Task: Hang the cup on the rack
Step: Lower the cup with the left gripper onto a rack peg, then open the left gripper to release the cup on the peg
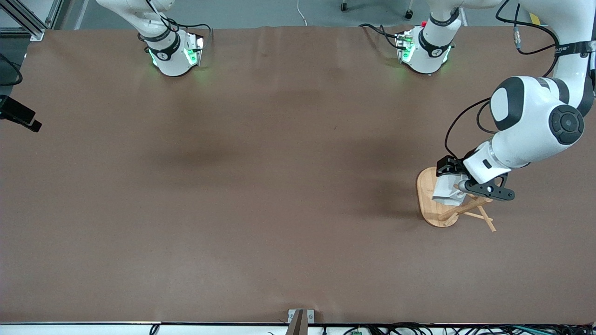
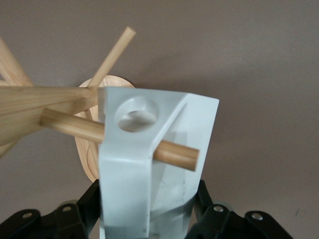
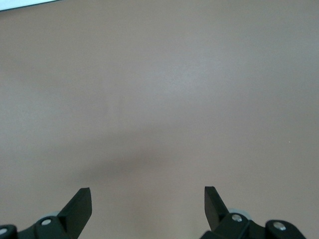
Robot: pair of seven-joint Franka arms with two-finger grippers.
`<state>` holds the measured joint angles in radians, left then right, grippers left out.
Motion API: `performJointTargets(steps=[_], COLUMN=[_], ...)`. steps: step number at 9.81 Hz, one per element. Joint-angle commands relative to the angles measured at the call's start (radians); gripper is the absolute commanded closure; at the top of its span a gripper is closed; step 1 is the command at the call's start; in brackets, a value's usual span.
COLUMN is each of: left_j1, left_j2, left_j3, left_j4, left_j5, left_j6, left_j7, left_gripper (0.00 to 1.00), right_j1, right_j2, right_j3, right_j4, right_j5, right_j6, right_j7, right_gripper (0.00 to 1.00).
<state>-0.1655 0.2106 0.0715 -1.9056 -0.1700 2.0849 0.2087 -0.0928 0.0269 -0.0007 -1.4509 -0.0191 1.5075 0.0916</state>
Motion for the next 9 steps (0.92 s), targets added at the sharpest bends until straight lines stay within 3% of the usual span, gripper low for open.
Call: performJointTargets(steps=[1,2,3,4,9], left_j1=[-0.006,-0.005,-0.003,-0.003,-0.011], left_j2=[0.004,0.007,0.01,0.007,-0.032], left_j3=[0.016,0.016,0.016,0.016,0.016], left_j4=[-0.03,-0.03,-0.03,-0.027,-0.004], left_j5=[-0.016,-0.016,-0.016,-0.016,-0.017], left_j6=[0.012,0.012,0.014,0.012,-0.008], left_j7=[0.035,0.037,0.037,0.04,-0.014], left_gripper=[0.96,0.87,0.49,0.0,0.0], right_j1=[-0.012,-0.012,-0.012,-0.01,-0.01], right_j2=[-0.025,-0.025,-0.025,-0.025,-0.025], right_j3=[0.004,0.004,0.004,0.002,0.004], right_j4=[-0.026,-0.026,-0.026,-0.026,-0.023], right_j5=[0.018,0.018,0.018,0.018,0.018], right_j6=[0.002,0.003,0.005,0.013,0.016], right_j7=[-0.007,-0.007,-0.007,-0.003,0.005], right_gripper=[0.0,0.0,0.0,0.0,0.0])
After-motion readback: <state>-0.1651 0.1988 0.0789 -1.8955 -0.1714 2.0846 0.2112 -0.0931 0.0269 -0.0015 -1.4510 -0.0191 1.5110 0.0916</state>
